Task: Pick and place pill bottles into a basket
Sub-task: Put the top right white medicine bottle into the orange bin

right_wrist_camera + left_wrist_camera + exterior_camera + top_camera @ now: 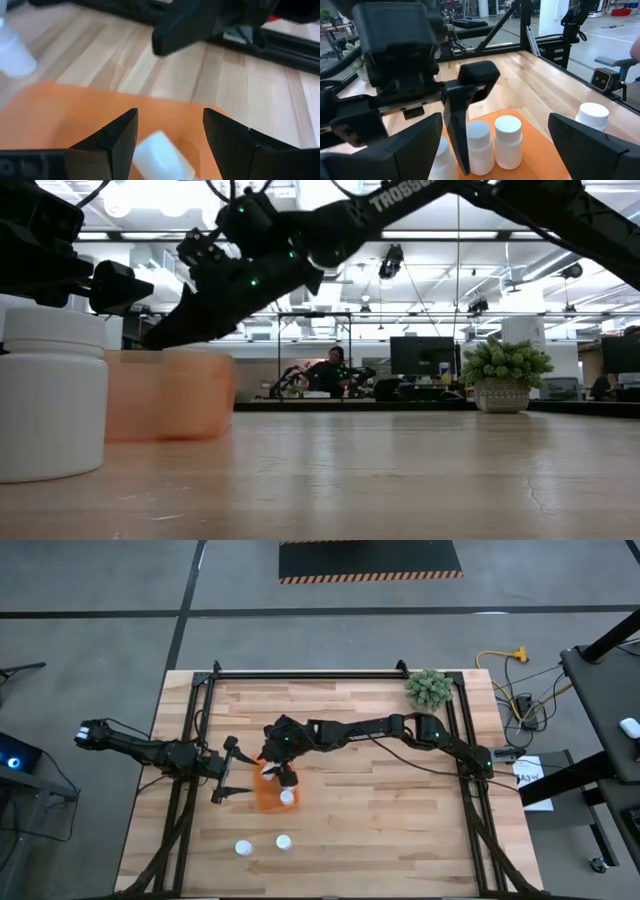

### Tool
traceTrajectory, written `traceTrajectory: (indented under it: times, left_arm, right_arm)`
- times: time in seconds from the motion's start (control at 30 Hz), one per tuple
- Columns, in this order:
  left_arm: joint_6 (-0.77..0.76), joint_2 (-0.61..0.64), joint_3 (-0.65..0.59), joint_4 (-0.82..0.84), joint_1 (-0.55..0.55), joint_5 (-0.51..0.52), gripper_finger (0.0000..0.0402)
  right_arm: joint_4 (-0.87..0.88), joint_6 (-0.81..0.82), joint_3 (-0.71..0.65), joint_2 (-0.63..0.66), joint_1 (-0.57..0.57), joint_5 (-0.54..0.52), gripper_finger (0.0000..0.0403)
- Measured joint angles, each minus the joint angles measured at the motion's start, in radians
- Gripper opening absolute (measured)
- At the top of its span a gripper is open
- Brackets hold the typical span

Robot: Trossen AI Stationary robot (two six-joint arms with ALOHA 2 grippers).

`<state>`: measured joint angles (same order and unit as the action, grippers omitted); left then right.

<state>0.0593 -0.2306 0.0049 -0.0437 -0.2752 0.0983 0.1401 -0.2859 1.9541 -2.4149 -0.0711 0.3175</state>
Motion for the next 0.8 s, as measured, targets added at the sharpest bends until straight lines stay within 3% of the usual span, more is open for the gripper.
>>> traceTrajectory:
  times: [0.23, 0.8]
  left_arm:
    - [0.000, 0.000, 0.000, 0.000, 0.000, 0.000, 0.0345]
    - [0.000, 0.000, 0.000, 0.000, 0.000, 0.000, 0.0345]
  right_arm:
    - [0.248, -0.186, 0.085, 0.000, 0.004, -0.006, 0.0215]
    - [0.285, -0.310, 0.144, -0.001, 0.026, -0.068, 0.0215]
